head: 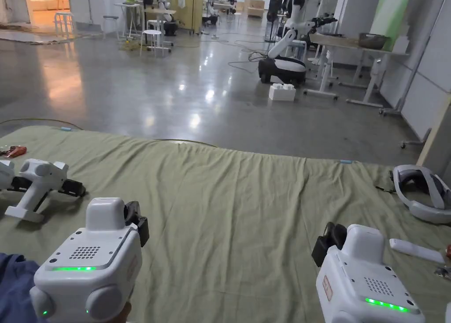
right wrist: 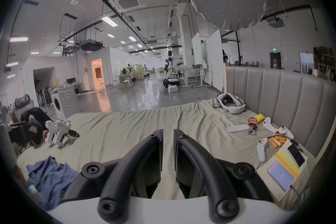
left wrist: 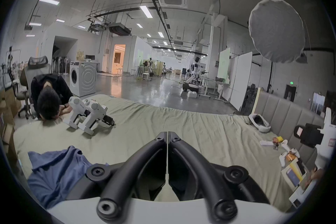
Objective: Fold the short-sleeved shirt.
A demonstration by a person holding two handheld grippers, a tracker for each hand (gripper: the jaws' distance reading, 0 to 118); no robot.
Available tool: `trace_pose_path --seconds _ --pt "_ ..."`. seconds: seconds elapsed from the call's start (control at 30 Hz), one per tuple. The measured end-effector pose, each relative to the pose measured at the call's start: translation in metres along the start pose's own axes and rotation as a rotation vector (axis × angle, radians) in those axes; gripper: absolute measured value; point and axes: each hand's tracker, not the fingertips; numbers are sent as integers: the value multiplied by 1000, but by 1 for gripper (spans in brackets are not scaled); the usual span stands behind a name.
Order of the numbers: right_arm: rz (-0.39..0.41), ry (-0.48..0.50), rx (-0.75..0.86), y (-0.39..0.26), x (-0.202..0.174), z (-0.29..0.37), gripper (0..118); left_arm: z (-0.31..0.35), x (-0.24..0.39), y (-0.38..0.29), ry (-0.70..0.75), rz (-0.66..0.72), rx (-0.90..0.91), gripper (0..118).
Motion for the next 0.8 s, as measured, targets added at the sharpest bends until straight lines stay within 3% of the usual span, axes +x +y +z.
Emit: trace_pose_path --seconds 0.37,0.77,0.8 --pt "130 52 -13 -13 -17 8 15 21 -66 1 30 11 -277 3" --pt "163 111 -109 -44 -39 -4 15 30 -209 -39 173 -38 -637 4" --pt "164 111 -118 -46 -41 -5 15 25 -217 -46 184 -35 -668 23"
